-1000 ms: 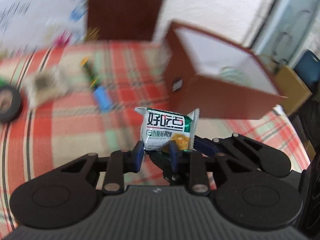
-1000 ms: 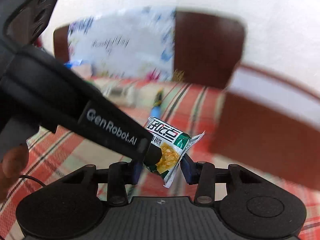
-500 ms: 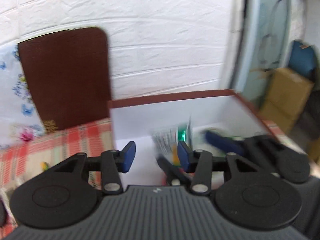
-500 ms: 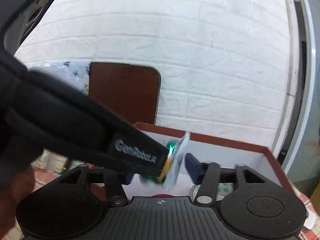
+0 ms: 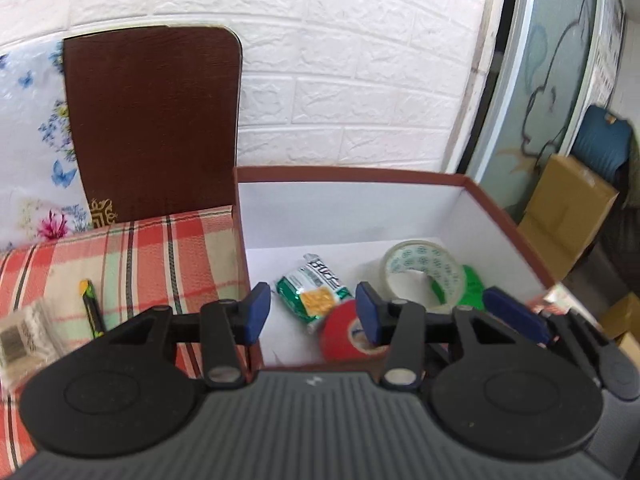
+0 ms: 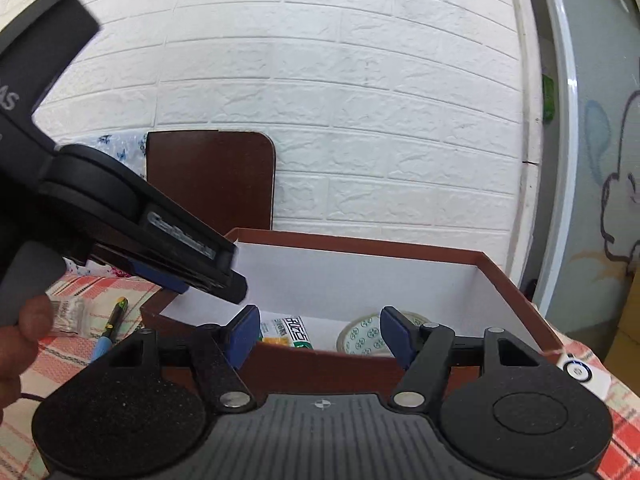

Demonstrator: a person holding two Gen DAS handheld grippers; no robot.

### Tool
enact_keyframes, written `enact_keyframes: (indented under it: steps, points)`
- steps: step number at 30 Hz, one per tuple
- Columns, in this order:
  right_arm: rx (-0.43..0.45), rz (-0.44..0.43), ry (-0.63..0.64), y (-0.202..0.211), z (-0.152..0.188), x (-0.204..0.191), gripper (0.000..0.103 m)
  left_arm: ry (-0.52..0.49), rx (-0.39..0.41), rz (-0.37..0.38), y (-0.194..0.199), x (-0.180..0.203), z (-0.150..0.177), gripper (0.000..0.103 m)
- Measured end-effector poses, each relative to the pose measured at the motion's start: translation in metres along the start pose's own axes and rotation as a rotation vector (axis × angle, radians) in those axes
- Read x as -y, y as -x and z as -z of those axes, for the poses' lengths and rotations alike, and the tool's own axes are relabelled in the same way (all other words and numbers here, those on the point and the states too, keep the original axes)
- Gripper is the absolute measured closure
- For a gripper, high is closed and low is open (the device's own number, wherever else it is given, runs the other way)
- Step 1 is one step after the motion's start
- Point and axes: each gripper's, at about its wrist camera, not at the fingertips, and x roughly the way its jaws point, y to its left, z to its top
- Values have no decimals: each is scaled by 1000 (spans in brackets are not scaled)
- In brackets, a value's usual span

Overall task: Organize objects
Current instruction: 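Drop the snack packet into the brown box with the left gripper, then move the right gripper to the cotton swab bag and grasp it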

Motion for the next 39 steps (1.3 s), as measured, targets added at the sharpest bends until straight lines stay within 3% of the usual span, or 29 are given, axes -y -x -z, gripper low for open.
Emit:
enact_keyframes:
  steps: [4, 7, 10, 12, 13, 14, 16, 18, 21, 23, 25, 27, 29, 33, 35, 36, 37, 39]
  points:
    - [-32, -44, -26, 15, 6, -4, 36, 5, 41, -22, 32, -10, 17, 48]
    - [-138, -101, -44, 11, 22, -17, 35, 15, 18, -60, 43, -27, 40, 48]
    - [-303, -233, -74, 9, 47, -38, 36, 45, -73, -136, 41, -54, 74, 48]
    - [-404, -318, -28, 6, 61, -62, 37, 82, -154, -202, 38, -81, 100, 48]
    - [-418, -342, 20, 6, 64, -76, 29, 109, -185, -232, 38, -95, 111, 48]
    - [-404, -341, 82, 8, 64, -90, 28, 139, -196, -262, 42, -111, 120, 49]
    - [-405, -387, 138, 1, 57, -112, 35, 167, -139, -317, 61, -139, 129, 49]
    - [-386, -417, 173, -9, 46, -134, 36, 206, -112, -440, 76, -172, 134, 48]
    - [-313, -434, 237, -30, 25, -172, 41, 271, -48, -555, 94, -222, 151, 47]
    - [-309, -478, 227, -47, 9, -194, 42, 270, 7, -636, 101, -239, 164, 32]
    - [-298, -525, 229, -64, -4, -213, 45, 364, 82, -574, 116, -255, 169, 34]
    - [-311, -523, 227, -87, -9, -232, 42, 371, 98, -569, 116, -257, 170, 33]
    - [-349, -514, 206, -116, -12, -247, 30, 349, 104, -558, 114, -255, 170, 33]
    - [-440, -489, 166, -170, 4, -260, 22, 375, 128, -519, 116, -256, 171, 33]
    - [-431, -483, 139, -169, 5, -258, 38, 385, 135, -507, 116, -258, 171, 33]
    - [-437, -501, 149, -164, 3, -257, 69, 389, 138, -504, 116, -258, 171, 33]
    - [-462, -522, 139, -157, 1, -254, 86, 391, 139, -501, 116, -259, 171, 33]
    - [-491, -543, 133, -136, 5, -244, 92, 390, 139, -498, 115, -259, 171, 32]
